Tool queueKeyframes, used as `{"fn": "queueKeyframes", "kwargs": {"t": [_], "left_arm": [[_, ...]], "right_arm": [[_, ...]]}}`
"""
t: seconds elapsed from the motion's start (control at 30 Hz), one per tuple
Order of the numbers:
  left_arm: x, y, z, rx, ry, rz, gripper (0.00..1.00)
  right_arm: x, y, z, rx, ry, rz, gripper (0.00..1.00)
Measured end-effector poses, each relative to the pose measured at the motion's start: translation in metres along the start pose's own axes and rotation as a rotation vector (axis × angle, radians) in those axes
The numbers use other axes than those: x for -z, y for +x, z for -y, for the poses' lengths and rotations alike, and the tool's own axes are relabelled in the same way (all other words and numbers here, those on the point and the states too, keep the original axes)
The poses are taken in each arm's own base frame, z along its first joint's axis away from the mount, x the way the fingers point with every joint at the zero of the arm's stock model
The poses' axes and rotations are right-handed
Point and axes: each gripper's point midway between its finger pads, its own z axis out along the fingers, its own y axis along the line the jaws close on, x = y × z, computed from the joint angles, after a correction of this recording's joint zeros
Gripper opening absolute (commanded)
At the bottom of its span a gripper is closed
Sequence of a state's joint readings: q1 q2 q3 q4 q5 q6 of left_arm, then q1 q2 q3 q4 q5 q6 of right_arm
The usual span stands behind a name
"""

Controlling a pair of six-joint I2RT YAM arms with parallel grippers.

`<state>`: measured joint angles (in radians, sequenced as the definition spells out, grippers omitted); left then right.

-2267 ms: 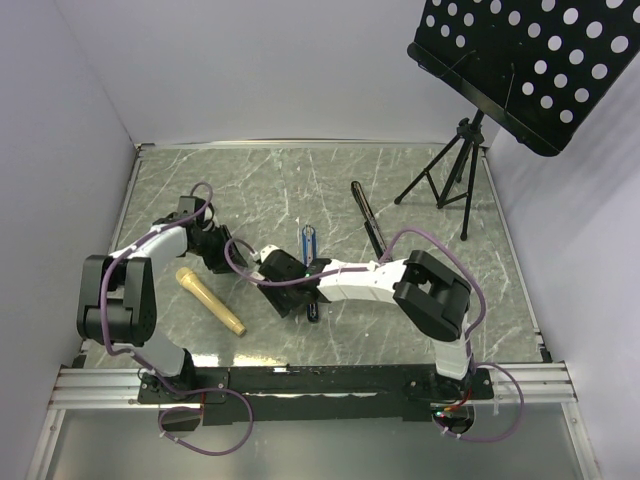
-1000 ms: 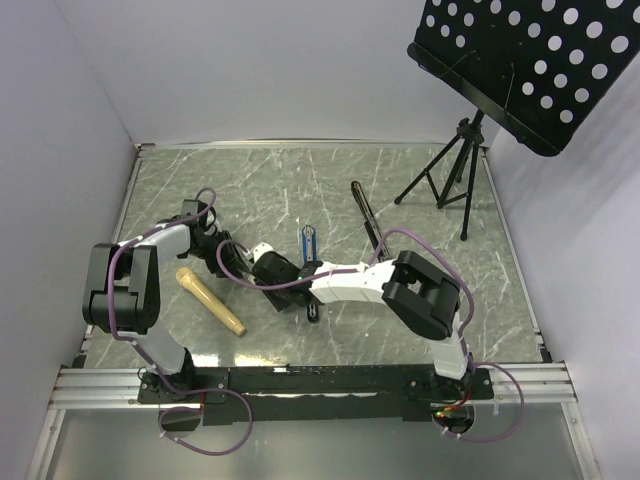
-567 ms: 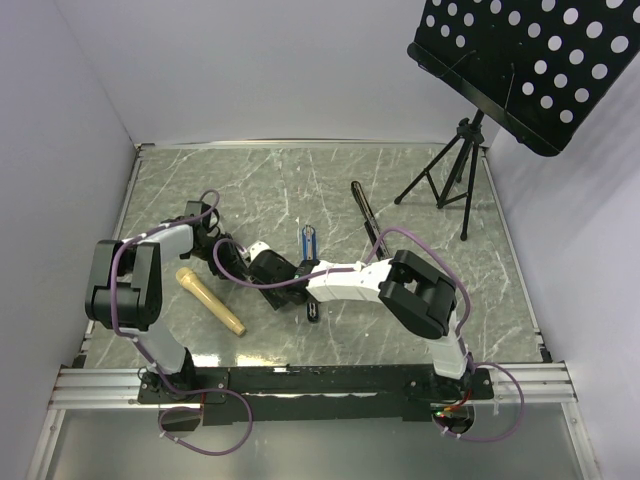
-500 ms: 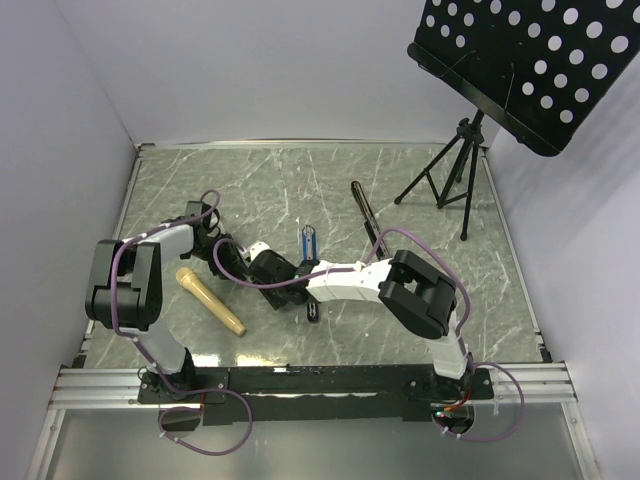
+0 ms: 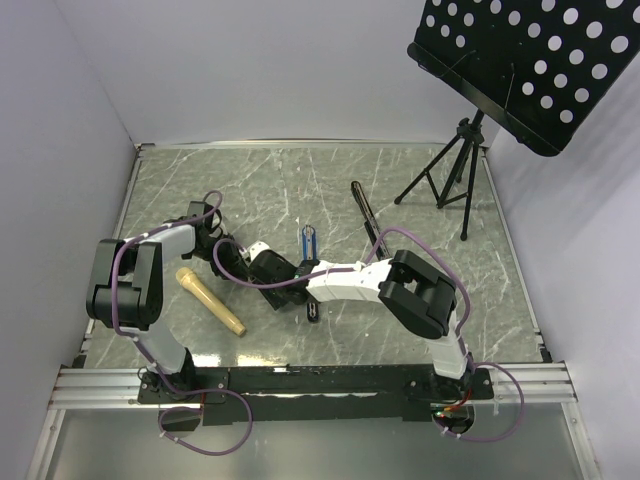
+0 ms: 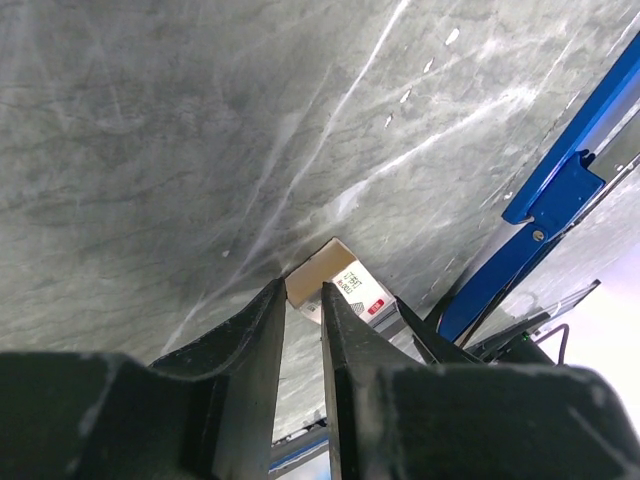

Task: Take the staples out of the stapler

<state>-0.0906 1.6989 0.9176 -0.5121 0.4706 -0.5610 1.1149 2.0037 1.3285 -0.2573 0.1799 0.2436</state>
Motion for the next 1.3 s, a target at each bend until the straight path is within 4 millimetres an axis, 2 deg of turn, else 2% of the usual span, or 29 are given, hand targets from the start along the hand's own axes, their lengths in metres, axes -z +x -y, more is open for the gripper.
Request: {"fn": "queueKeyframes", "kwargs": {"t": [1.3], "left_arm": [[-0.002,0.004,0.012,-0.024,0.051,-0.018,0.26]], "right_arm": [[-0.003,-0.003,0.0,-0.008,-0.004,-0.002,0.31]]}}
